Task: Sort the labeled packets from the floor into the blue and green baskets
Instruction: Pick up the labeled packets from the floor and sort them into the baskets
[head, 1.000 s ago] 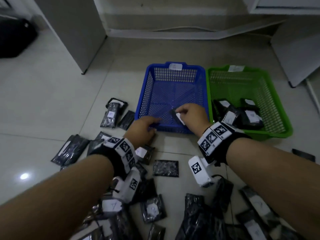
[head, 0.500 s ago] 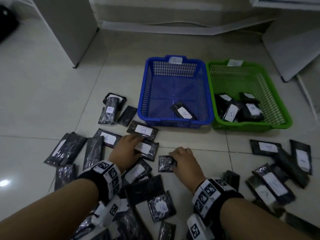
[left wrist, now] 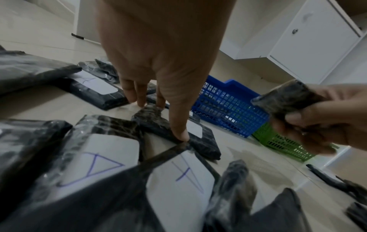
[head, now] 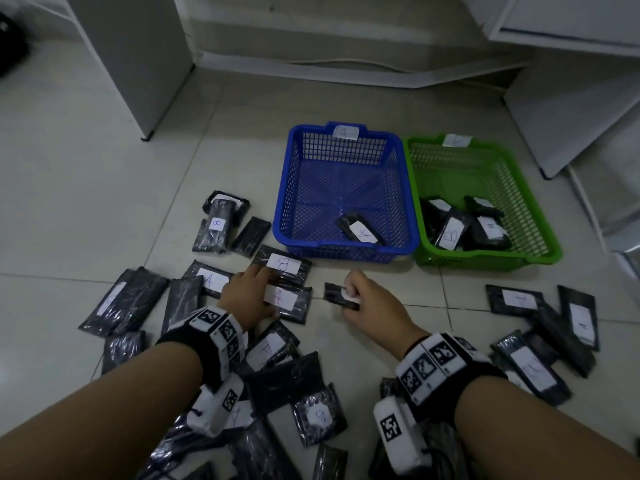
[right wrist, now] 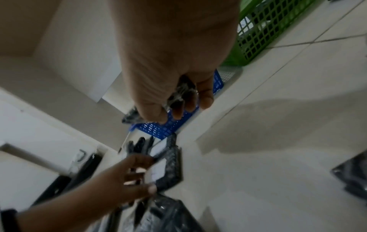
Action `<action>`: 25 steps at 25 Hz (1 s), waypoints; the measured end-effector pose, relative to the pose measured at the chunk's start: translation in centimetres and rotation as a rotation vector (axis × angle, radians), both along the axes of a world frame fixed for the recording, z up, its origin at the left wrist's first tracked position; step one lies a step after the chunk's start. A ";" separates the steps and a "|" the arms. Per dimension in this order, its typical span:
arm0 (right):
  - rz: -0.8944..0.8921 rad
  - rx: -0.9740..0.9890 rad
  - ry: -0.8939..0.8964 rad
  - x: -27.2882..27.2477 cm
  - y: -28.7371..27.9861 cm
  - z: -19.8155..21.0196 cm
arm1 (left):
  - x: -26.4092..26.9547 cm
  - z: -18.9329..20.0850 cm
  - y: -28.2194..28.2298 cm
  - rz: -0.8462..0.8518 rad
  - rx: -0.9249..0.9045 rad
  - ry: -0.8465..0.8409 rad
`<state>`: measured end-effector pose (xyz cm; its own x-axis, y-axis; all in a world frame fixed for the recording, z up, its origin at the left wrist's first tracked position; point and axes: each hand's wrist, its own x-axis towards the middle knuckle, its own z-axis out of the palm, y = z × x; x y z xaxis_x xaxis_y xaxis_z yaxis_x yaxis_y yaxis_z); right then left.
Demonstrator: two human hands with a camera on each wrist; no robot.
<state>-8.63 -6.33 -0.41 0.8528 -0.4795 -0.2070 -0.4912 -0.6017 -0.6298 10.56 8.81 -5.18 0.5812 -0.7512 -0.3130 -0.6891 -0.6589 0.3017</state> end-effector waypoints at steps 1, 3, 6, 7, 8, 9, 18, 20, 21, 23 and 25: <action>-0.029 0.072 -0.071 0.2 -0.2 0.1 | 0.1 0.1 0.0 0.001 0.007 0.012; -0.097 0.222 -0.154 0.6 -0.6 0.4 | 0.2 0.3 0.0 0.033 0.002 0.052; -0.146 0.417 -0.221 0.7 -1.1 1.2 | 0.6 0.7 0.5 0.105 -0.069 0.157; -0.159 0.445 -0.252 0.7 -1.2 1.5 | 0.9 0.9 0.8 0.105 -0.080 0.200; -0.178 0.451 -0.275 0.7 -1.5 1.6 | 1.2 1.1 1.1 0.111 -0.097 0.250; -0.202 0.451 -0.288 0.6 -1.8 1.6 | 1.5 1.3 1.3 0.135 -0.128 0.310; -0.410 0.587 -0.362 0.6 -4.6 1.8 | 1.4 7.3 1.4 0.315 -0.356 1.106; -0.436 0.580 -0.370 0.4 -6.2 2.8 | 0.8 8.6 -0.2 0.323 -0.468 1.151; -0.451 0.577 -0.379 0.3 -7.1 3.5 | 0.6 9.2 -1.5 0.336 -0.528 1.159; -0.471 0.574 -0.380 -0.1 -9.2 4.8 | 0.3 10.3 -4.4 0.384 -0.631 1.199; -0.453 0.559 -0.349 -0.6 -11.4 6.4 | 0.3 11.0 -7.7 0.418 -0.687 1.184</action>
